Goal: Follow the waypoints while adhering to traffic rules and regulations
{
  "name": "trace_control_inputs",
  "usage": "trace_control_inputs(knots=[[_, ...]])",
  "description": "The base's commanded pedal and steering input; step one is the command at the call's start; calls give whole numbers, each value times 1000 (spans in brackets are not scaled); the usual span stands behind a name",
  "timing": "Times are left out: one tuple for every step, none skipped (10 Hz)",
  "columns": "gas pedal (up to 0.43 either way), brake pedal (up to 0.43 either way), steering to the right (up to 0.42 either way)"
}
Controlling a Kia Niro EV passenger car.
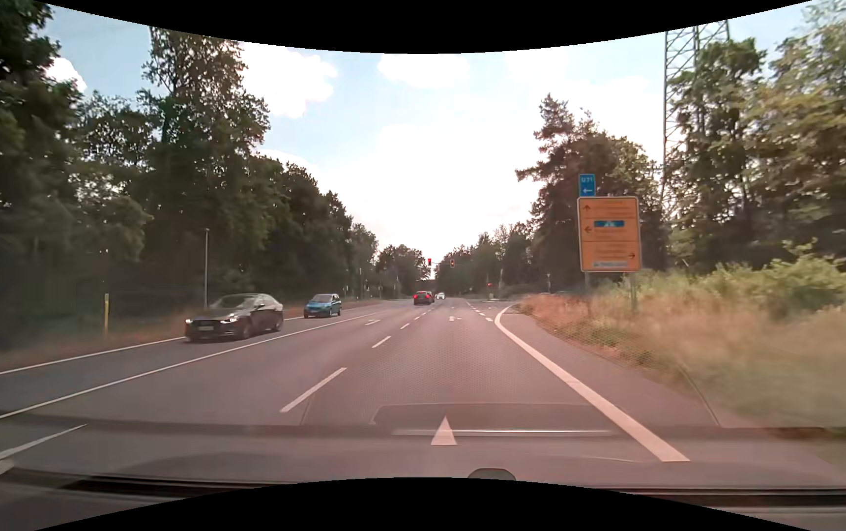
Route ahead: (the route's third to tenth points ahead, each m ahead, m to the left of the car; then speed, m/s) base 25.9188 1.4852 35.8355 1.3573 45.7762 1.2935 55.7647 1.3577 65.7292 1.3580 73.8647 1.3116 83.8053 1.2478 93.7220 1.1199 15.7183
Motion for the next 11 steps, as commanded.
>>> trace_control_inputs(knots=[[0,128,-5],[0,140,-4],[0,152,-4],[0,159,-4],[0,165,-4],[0,165,-4],[0,171,-4],[0,171,-4],[0,171,-4],[0,177,-4],[0,177,-4]])
